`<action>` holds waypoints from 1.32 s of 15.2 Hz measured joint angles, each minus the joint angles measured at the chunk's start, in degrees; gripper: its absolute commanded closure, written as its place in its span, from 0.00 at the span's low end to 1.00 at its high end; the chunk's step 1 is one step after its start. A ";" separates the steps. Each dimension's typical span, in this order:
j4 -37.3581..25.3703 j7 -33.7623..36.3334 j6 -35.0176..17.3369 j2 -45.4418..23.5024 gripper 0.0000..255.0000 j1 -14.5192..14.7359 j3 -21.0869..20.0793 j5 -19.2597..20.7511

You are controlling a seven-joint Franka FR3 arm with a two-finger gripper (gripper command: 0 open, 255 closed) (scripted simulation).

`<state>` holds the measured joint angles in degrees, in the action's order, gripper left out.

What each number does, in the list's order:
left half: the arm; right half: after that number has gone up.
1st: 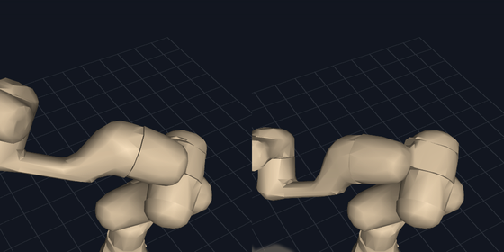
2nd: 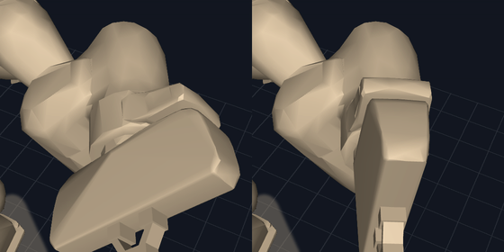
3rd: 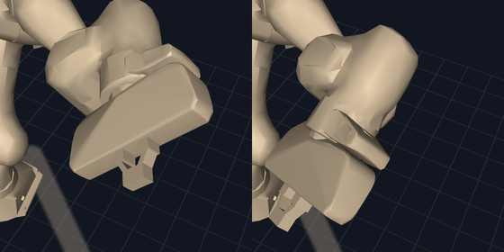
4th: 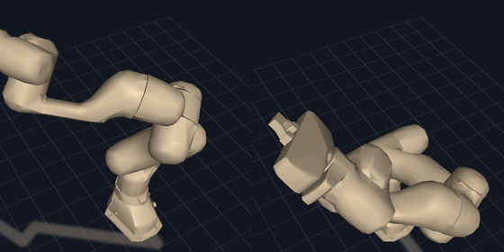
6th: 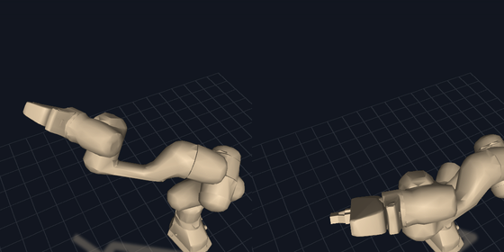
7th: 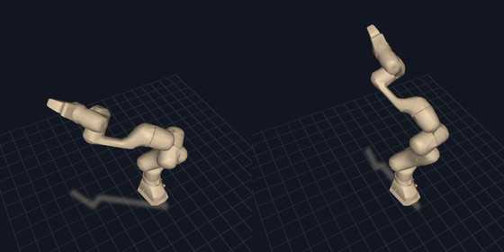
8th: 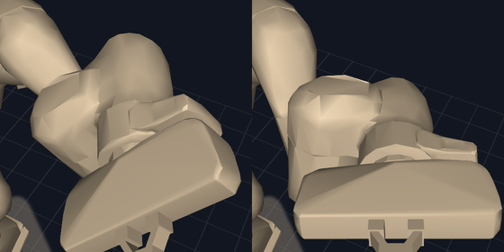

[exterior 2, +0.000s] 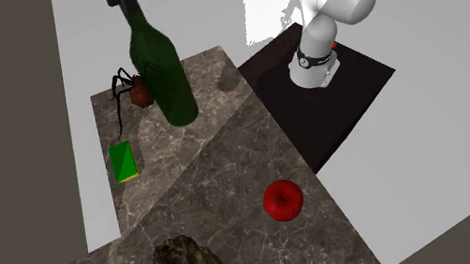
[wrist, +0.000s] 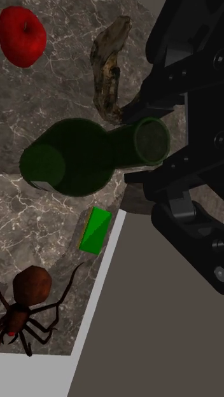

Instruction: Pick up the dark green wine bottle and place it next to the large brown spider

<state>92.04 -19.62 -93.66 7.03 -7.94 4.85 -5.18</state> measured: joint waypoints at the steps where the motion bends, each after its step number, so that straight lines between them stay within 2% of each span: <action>1: -0.15 -1.42 0.44 0.16 1.00 -0.61 0.83 -0.11; 4: 1.21 -4.41 -0.24 0.54 1.00 -1.82 2.50 -0.27; 20: 16.52 -5.69 -12.56 3.46 1.00 -1.95 2.48 -0.12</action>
<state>108.56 -25.31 -106.22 10.50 -9.90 7.33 -5.31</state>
